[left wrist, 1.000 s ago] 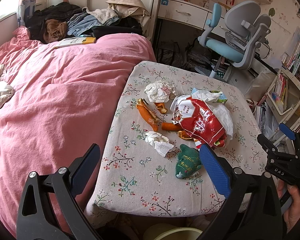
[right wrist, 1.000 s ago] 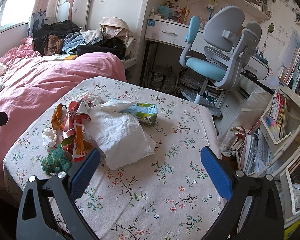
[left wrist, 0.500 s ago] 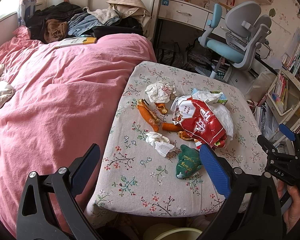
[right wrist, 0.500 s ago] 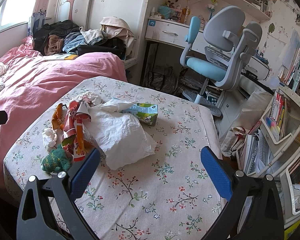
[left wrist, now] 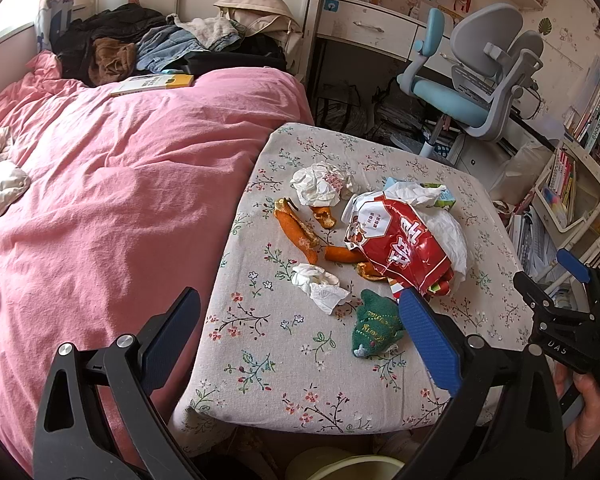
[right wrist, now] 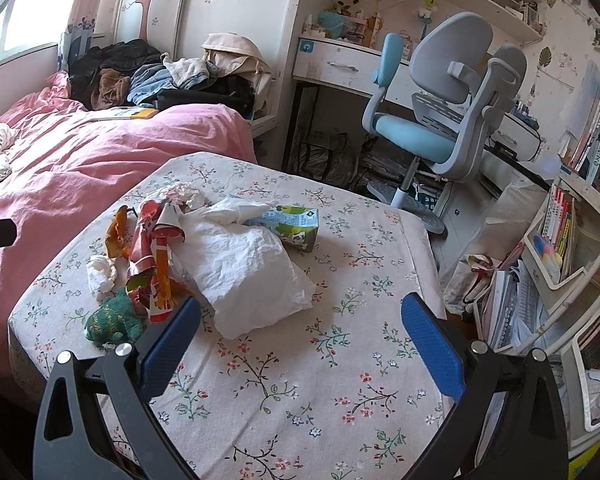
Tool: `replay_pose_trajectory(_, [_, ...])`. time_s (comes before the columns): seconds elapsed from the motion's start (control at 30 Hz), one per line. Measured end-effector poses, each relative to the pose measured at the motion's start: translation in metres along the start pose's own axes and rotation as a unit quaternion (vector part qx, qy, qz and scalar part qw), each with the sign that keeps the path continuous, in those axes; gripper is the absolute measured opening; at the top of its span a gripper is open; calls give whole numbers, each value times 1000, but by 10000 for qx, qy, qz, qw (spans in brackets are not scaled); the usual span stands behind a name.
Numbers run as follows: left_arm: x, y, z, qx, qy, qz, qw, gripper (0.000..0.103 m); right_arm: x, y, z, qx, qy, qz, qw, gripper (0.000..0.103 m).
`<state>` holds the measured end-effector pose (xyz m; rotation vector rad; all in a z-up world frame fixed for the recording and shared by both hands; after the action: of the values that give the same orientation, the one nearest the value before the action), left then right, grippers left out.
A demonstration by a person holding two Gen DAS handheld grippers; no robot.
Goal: Collect trash
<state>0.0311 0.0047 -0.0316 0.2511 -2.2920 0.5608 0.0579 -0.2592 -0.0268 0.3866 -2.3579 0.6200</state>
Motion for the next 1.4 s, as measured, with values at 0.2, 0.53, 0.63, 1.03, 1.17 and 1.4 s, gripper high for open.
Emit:
replay_pose_trajectory(0.2, [0,1,0,4,3,1,10000,96,0,0,0,-1,-1,4,10000,97])
replay_pose_trajectory(0.53, [0,0,0,4,8,-1,10000,96,2,4,0,31,8,-2,10000,97])
replay_pose_trajectory(0.63, [0,0,0,3,15,-14,10000,96,5,9,0,65,23,-11,10000,97])
replay_pose_trajectory(1.03, [-1,3,3,5,30,-21,10000,96,2,9,-8,125,48,-23,9999,97])
replay_pose_trajectory(1.17, [-1,2,2,7,29,-21,10000,96,1,9,-9,133,52,-24,9999,97])
replay_pose_trajectory(1.4, [-1,3,3,10,33,-21,10000,96,1,9,-9,136,49,-23,9999,97])
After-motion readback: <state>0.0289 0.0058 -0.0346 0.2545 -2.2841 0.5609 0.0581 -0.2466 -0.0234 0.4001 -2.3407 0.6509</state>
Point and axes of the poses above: each gripper's, at about its wrist camera, not at the fingertips, and x roughly against the way its jaws point, y to its left, z to its underside, the point moved 4 cm from there along -x, roughly the way its jaws point, and after that the axes turned 15 degrees about x, right-handed, at the moved point
